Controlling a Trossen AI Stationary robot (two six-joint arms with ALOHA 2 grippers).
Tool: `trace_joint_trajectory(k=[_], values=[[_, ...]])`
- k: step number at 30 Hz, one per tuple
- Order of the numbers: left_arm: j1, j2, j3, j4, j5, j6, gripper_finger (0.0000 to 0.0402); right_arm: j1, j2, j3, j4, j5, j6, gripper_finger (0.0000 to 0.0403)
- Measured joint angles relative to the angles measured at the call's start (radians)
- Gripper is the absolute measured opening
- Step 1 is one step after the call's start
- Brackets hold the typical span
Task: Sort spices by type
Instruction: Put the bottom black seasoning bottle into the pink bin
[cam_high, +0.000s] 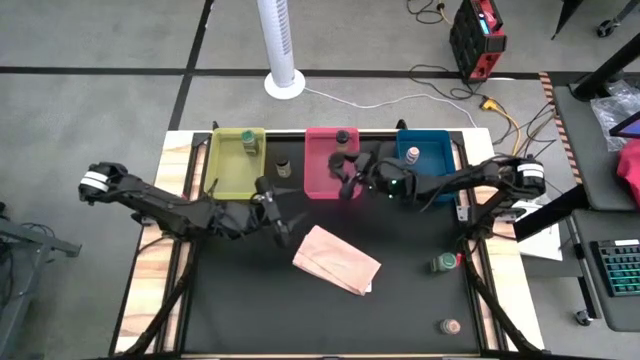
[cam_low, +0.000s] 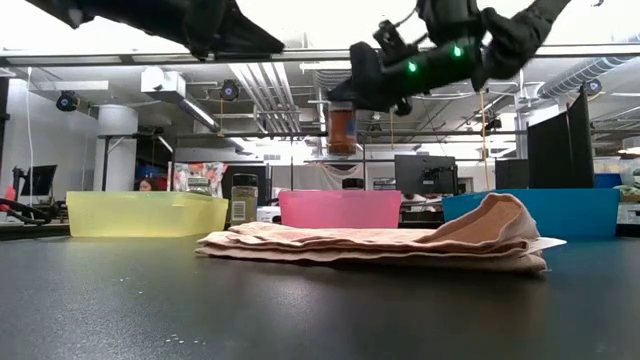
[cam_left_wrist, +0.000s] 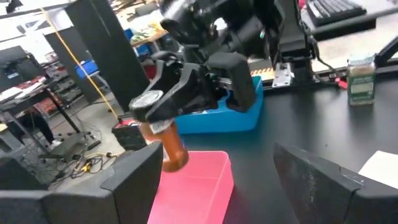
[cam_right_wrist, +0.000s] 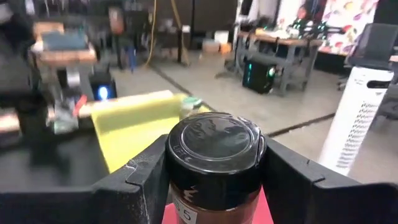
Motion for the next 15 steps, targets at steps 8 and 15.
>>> trace_joint_trajectory(k=[8,15], values=[[-0.022,-0.100,-0.055,0.008,-0.026,-0.032,0.0288,-0.066,0.002,-0.101,0.162,-0.031,0.038,0.0195],[-0.025,-0.129,-0.064,0.012,-0.026,-0.036,0.0288,-0.075,0.109,-0.109,0.303,-0.048,-0.012,0.0195]])
